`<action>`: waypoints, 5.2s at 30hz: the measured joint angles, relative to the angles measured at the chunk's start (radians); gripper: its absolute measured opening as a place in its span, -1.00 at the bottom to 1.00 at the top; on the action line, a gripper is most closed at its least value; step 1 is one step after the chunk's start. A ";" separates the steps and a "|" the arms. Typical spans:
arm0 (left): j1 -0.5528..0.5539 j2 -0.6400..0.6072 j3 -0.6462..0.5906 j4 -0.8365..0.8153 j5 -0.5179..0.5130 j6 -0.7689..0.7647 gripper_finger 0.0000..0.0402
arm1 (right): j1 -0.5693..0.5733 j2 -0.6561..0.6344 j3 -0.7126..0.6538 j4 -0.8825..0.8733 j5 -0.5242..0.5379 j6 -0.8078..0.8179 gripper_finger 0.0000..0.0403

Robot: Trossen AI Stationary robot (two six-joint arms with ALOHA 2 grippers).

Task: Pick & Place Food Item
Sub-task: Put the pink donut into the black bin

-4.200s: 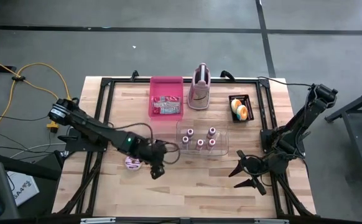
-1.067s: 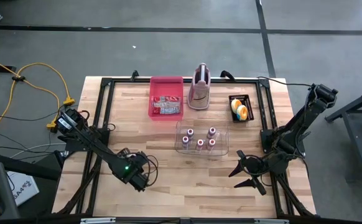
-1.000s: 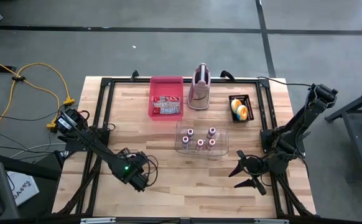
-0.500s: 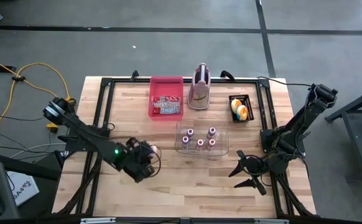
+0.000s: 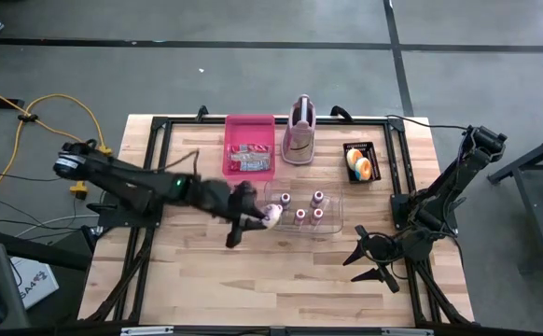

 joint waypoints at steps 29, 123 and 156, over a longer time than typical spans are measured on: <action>0.296 0.461 0.045 1.030 0.909 -0.160 -0.42 | 0.000 0.000 0.000 -0.008 0.000 0.000 0.00; 0.165 0.459 0.045 1.134 0.896 -0.137 -0.42 | -0.487 0.348 0.123 0.666 -0.365 -0.460 -0.20; 0.165 0.459 0.045 1.134 0.919 -0.114 0.12 | -0.467 0.348 0.123 0.665 -0.370 -0.463 -0.50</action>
